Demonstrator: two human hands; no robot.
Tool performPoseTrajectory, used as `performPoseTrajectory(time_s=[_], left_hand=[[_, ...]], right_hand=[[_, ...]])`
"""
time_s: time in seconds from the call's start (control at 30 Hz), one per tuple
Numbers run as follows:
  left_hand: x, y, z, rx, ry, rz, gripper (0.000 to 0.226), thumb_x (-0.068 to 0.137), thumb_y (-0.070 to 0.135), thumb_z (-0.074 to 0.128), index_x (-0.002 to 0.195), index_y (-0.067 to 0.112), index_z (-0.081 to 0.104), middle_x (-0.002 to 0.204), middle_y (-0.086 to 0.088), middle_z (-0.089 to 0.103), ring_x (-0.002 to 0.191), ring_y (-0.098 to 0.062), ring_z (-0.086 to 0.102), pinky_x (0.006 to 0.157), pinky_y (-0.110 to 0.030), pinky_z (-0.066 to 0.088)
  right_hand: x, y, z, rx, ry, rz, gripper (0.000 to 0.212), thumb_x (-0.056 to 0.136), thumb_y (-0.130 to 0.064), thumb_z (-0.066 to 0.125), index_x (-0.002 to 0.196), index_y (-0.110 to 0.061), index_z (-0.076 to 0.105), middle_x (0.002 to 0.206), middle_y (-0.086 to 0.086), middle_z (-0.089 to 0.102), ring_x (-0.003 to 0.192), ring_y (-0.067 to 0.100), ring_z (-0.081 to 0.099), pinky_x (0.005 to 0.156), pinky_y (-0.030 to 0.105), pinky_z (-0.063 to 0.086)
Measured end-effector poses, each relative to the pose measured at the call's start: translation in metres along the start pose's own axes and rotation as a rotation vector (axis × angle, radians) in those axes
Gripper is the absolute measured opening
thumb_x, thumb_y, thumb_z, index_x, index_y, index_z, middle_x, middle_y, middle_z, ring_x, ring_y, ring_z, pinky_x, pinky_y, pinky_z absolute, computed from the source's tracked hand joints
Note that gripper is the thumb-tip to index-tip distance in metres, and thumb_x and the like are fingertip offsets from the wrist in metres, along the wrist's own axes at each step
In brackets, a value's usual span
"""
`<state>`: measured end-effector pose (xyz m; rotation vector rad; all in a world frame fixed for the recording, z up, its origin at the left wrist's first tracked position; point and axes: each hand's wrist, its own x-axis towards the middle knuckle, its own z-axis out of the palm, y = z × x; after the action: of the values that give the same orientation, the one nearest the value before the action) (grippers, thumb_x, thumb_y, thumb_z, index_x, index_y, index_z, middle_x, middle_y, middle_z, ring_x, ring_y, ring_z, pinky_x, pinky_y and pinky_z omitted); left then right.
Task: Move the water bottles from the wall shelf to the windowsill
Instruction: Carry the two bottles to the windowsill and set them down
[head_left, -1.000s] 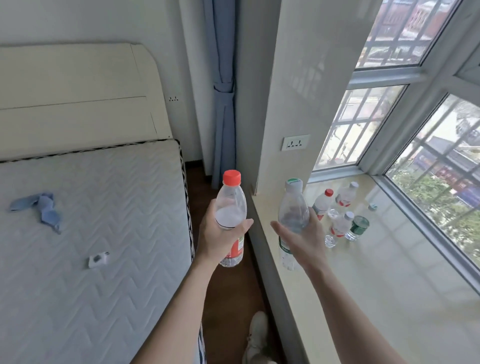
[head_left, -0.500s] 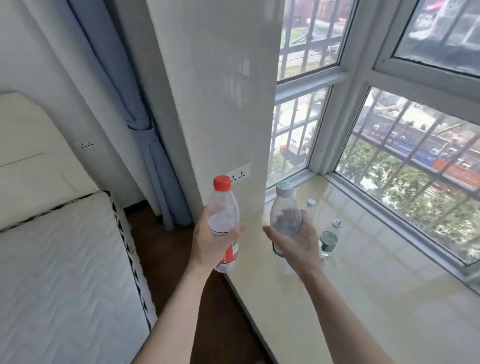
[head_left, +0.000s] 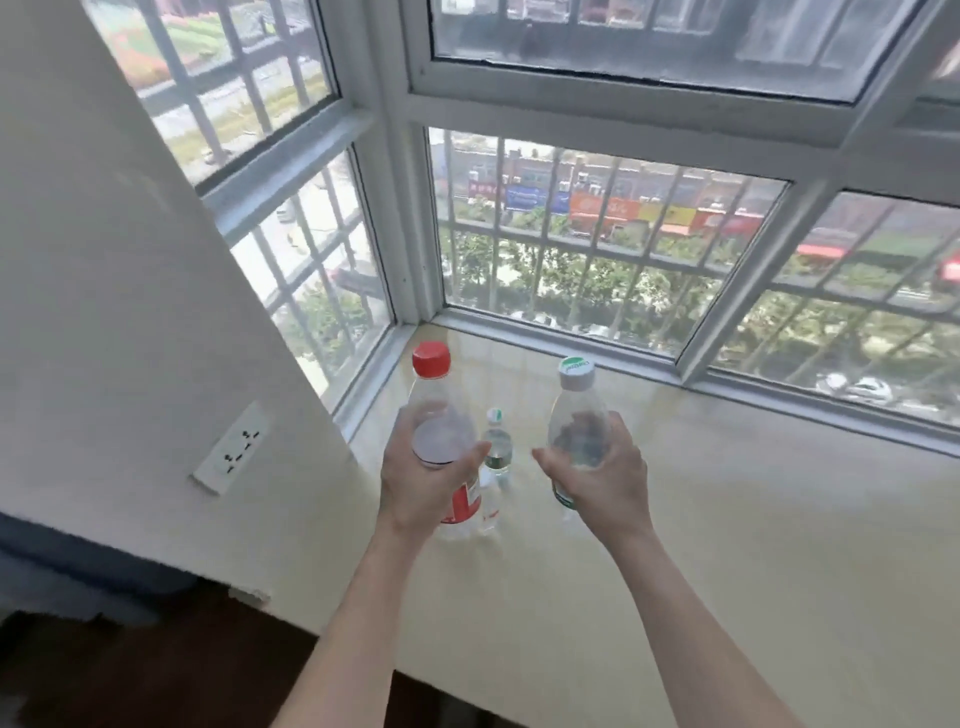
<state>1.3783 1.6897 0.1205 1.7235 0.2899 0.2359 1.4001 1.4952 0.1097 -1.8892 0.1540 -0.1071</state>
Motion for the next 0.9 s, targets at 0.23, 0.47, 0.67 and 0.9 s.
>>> performPoseTrajectory(time_s=[0.23,0.47,0.67,0.9], left_hand=[[0.010,-0.021,0.065,-0.037,-0.309,-0.085,0.082,0.056,0.043,0.089,0.129,0.027,0.054,0.116,0.012,0.065,0.113,-0.009,0.061,0.099,-0.042,0.051],[0.016,-0.070,0.116,0.045,-0.417,-0.183,0.062,0.056,0.045,0.087,0.108,0.046,0.055,0.108,0.014,0.067,0.109,-0.011,0.063,0.095,-0.043,0.052],[0.039,-0.122,0.169,0.087,-0.416,-0.176,0.056,0.065,0.022,0.090,0.110,0.019,0.056,0.096,0.003,0.065,0.082,0.003,0.062,0.069,-0.010,0.048],[0.069,-0.212,0.212,0.179,-0.381,-0.236,0.059,0.055,0.047,0.087,0.103,0.034,0.055,0.100,0.004,0.066,0.096,-0.017,0.064,0.080,-0.040,0.055]], right_hand=[[-0.012,0.041,-0.046,-0.010,0.241,0.150,0.046,0.066,-0.023,0.092,0.100,-0.022,0.062,0.093,-0.005,0.072,0.081,0.006,0.068,0.062,0.011,0.048],[-0.003,0.108,-0.053,0.071,0.287,0.276,0.044,0.068,-0.014,0.091,0.101,-0.020,0.062,0.081,-0.011,0.070,0.065,0.007,0.062,0.058,0.014,0.050],[0.021,0.181,-0.043,0.056,0.246,0.366,0.054,0.057,-0.040,0.089,0.100,-0.033,0.057,0.093,-0.013,0.069,0.093,0.015,0.066,0.076,0.040,0.055],[0.074,0.275,-0.026,0.073,0.261,0.434,0.058,0.051,-0.044,0.088,0.098,-0.033,0.057,0.095,-0.010,0.069,0.094,0.025,0.069,0.081,0.055,0.056]])
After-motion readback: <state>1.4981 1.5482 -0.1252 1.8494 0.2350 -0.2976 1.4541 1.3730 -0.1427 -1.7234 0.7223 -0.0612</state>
